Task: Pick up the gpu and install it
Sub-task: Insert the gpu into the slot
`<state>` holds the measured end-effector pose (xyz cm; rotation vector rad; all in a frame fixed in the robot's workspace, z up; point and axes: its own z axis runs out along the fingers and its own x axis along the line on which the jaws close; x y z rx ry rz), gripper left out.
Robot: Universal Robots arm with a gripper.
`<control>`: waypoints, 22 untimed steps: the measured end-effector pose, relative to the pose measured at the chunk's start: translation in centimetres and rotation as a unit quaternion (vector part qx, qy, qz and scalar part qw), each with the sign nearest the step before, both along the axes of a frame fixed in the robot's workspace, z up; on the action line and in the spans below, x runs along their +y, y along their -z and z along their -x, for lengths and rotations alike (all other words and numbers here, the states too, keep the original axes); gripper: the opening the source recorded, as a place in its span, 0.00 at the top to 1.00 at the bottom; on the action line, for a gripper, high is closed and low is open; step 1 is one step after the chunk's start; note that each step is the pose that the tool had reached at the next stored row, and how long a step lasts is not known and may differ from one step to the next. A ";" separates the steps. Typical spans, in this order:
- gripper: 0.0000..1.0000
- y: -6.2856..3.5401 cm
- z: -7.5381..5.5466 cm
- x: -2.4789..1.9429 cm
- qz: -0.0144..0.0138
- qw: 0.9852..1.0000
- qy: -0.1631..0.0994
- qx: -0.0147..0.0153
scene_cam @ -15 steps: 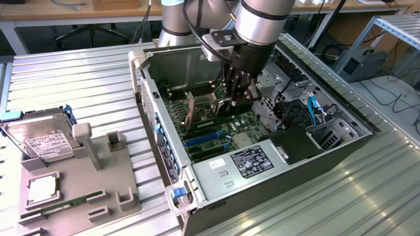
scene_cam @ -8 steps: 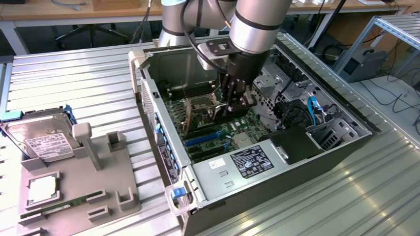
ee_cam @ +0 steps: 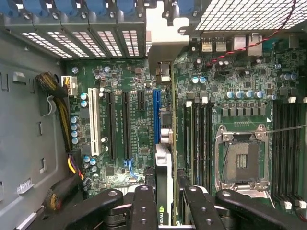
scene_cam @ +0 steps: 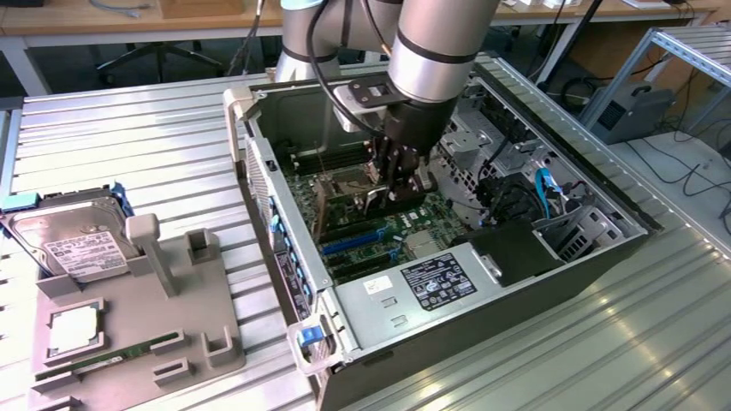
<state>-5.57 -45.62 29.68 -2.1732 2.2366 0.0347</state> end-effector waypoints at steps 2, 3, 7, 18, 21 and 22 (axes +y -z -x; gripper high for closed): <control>0.73 0.26 0.2 -0.12 0.000 1.000 -0.002 -0.001; 0.73 0.45 0.5 -0.15 0.000 1.000 -0.003 -0.002; 0.73 0.56 0.7 -0.17 0.000 1.000 -0.004 -0.002; 0.73 0.88 1.4 -0.49 0.000 1.000 -0.004 -0.002; 0.73 1.19 1.5 -0.49 0.000 1.000 -0.004 -0.002; 0.73 1.29 1.5 -0.50 0.000 1.000 -0.004 -0.002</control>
